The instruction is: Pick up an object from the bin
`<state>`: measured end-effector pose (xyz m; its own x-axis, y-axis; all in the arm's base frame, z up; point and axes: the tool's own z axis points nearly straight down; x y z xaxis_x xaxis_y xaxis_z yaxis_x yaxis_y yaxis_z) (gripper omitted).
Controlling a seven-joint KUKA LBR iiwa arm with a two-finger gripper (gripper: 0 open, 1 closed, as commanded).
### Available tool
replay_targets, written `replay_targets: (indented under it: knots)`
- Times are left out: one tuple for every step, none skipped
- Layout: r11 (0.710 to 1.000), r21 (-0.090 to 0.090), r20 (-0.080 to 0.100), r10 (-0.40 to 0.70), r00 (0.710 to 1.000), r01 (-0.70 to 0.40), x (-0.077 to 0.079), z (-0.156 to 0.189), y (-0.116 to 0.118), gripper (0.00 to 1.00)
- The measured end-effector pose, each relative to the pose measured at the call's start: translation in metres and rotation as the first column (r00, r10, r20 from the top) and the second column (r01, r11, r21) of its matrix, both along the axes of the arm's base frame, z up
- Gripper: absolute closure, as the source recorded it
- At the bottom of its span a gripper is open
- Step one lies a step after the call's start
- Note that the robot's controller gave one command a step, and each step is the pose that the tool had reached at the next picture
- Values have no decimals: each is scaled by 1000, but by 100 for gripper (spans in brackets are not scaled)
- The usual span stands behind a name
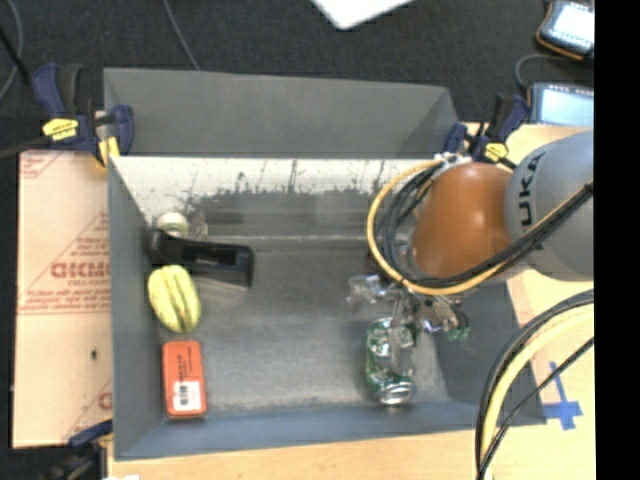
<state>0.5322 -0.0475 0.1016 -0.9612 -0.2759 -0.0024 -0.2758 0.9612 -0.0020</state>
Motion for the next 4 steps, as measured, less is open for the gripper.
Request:
replay_targets:
  knots:
    - [974, 4, 3, -226, 974, 226, -6, -10, -21, 0]
    - [965, 7, 12, -264, 965, 264, -19, -21, -39, 0]
    - [970, 10, 16, -244, 970, 244, -20, -21, -41, 0]
    - [973, 4, 7, -230, 973, 230, -24, 1, -29, 0]
